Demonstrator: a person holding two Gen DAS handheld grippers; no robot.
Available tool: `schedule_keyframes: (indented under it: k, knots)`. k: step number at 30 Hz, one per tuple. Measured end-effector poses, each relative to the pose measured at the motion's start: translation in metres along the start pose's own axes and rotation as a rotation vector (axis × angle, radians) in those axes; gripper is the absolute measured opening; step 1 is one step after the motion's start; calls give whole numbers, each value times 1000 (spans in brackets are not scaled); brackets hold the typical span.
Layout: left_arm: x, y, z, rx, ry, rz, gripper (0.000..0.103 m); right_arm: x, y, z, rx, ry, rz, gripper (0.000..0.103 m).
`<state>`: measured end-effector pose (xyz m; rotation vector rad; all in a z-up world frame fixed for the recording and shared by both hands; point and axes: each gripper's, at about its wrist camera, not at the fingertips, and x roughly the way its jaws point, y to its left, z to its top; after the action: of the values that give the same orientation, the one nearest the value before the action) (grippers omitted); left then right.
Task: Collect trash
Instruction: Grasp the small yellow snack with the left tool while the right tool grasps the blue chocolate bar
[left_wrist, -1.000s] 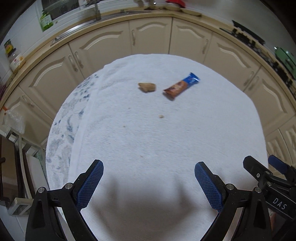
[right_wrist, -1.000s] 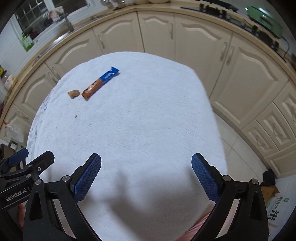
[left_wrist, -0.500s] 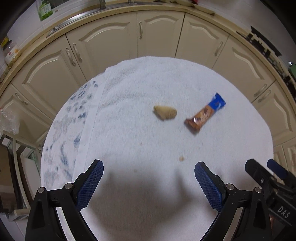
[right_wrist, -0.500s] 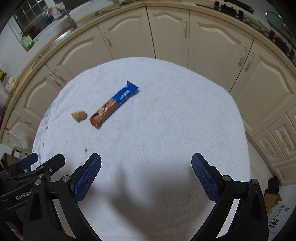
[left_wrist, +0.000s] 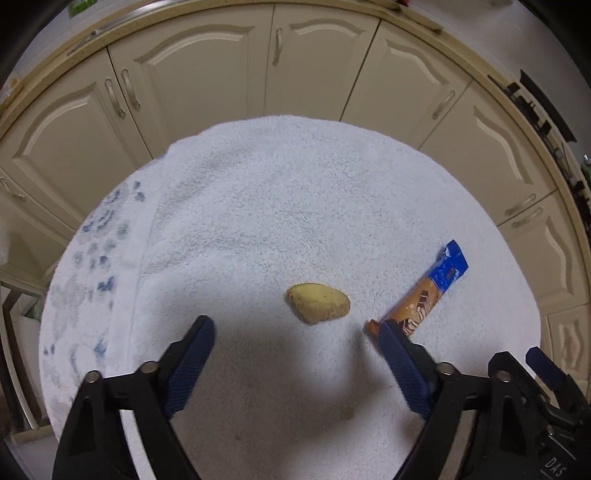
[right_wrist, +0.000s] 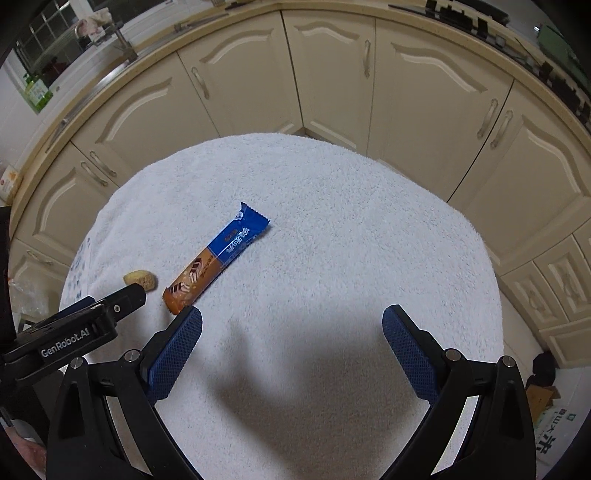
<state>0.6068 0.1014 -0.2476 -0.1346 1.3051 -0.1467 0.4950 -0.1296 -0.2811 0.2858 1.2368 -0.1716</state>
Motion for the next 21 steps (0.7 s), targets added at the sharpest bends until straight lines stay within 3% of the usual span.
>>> schedule_keyframes:
  k: [3, 5, 8, 14, 21]
  knots:
    - [14, 2, 3, -14, 30, -28, 61, 7, 2, 5, -5, 12, -8, 100]
    - [14, 0, 4, 6, -10, -11, 45, 12, 3, 9, -3, 14, -16, 100]
    - [15, 2, 6, 10, -5, -50, 29, 19, 4, 15, 6, 26, -26, 100]
    - [11, 10, 3, 34, -6, -39, 27, 32, 15, 26, 37, 49, 17, 100]
    - [-5, 31, -8, 27, -16, -15, 27, 55, 46, 34, -2, 86, -3, 95]
